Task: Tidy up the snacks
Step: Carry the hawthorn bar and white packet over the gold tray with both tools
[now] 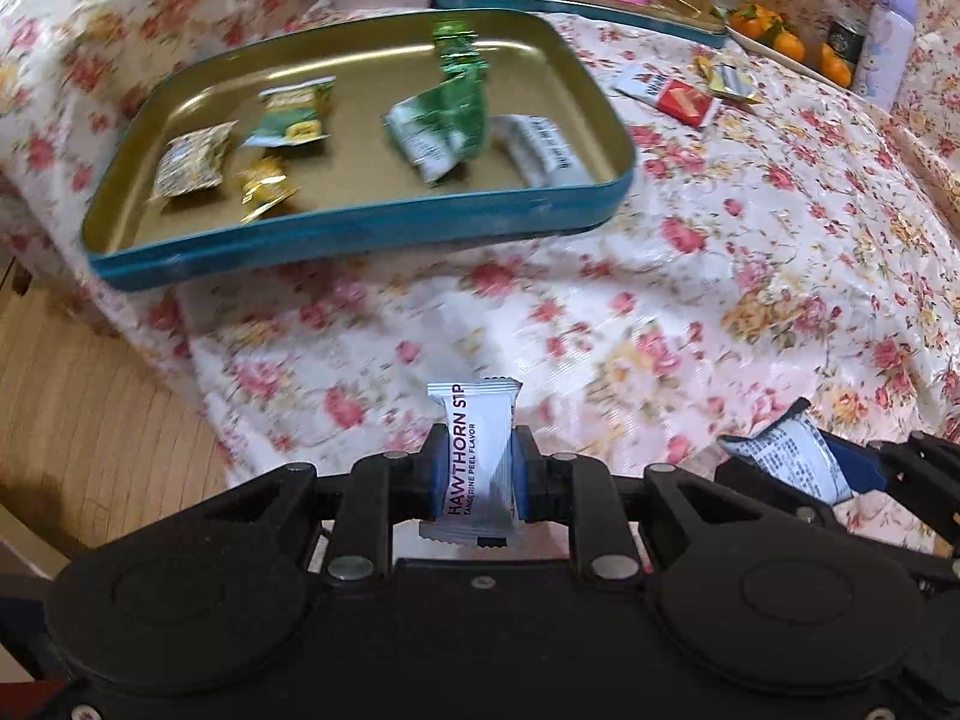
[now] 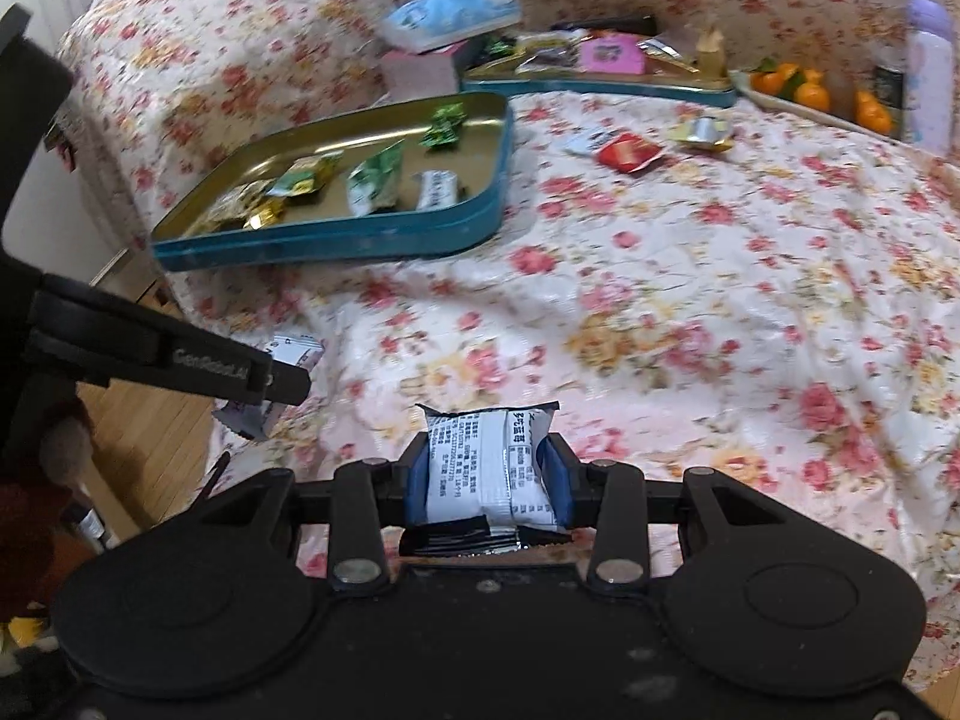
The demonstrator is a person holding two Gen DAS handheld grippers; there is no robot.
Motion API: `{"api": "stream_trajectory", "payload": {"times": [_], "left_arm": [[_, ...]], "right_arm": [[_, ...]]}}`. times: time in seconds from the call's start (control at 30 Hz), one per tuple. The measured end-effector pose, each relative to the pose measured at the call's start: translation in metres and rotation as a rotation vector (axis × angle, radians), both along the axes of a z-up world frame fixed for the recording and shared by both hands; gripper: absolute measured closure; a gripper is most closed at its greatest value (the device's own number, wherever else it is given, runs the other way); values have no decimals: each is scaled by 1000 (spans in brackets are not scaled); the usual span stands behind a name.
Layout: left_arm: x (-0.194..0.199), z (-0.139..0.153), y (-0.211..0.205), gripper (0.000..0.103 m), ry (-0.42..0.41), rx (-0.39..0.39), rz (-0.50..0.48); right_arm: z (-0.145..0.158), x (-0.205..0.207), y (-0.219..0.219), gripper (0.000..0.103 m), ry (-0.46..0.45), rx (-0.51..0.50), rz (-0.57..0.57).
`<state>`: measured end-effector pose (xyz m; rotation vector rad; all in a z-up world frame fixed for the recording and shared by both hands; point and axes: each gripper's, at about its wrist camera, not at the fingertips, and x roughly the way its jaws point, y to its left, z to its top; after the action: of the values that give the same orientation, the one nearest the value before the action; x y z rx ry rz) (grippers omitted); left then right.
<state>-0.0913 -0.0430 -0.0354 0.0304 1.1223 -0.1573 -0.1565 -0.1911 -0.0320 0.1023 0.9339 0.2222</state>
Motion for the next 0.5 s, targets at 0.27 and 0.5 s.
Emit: {"api": "stream_trajectory", "payload": {"times": [0.27,0.5], "left_arm": [[-7,10,26,75,-14,-30,32],[7,24,40,75,-59,-44,64]], "right_arm": [[-2,6,16,62,20,-5,66],[0,14,27,62,28,11,101]]}}
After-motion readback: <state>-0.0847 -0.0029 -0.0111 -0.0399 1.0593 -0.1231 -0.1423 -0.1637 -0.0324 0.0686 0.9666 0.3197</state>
